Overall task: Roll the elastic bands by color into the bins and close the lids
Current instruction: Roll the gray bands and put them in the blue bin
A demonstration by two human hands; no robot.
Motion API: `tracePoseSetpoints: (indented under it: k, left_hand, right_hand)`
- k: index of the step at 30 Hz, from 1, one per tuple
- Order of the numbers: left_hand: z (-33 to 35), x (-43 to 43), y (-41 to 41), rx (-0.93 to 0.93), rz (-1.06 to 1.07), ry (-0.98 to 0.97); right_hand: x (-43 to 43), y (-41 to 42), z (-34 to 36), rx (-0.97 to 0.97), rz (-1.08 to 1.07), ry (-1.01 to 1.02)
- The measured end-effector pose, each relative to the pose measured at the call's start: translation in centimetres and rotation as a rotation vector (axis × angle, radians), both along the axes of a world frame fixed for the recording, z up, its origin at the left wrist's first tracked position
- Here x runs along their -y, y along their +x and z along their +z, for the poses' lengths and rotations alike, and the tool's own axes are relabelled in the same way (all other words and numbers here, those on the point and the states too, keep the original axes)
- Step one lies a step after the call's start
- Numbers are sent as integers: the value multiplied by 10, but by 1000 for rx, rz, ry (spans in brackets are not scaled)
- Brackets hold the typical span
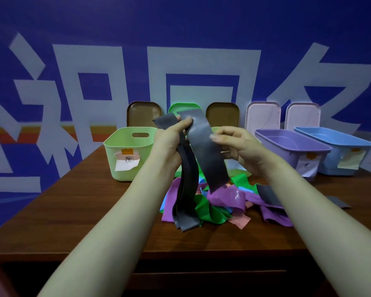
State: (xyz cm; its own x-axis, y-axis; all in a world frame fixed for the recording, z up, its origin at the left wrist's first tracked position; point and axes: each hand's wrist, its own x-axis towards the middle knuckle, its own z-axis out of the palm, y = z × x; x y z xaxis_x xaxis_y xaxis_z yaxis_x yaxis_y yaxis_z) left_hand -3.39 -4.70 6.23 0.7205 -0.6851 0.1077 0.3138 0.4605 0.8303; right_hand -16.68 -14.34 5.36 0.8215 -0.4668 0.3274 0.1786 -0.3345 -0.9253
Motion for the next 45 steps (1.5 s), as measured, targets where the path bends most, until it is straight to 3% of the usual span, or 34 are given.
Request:
tracePoseSetpoints:
  k: [3, 9, 16, 22, 26, 33, 45]
  left_hand:
    - [0, -4, -5, 73, -28, -2]
    - [-2, -12, -16, 315, -79, 4]
    - [-3, -20, -23, 433, -162, 84]
    - [9, -26, -18, 308, -78, 33]
    - [20, -37, -22, 206, -143, -13]
    - [35, -53, -38, 242, -227, -55]
    - [33, -54, -44, 208, -351, -118]
  right_hand:
    - [-2, 4, 0, -35, -58, 54]
    - [-5, 11, 12, 175, -128, 229]
    - [-9, 13, 18, 354, -254, 344]
    - [-19, 3, 30, 376, -211, 240]
    - [-32, -4, 41, 360, -95, 167]
    - [-56, -6, 53, 357, -42, 48]
    - [-70, 6, 47, 369, -395, -182]
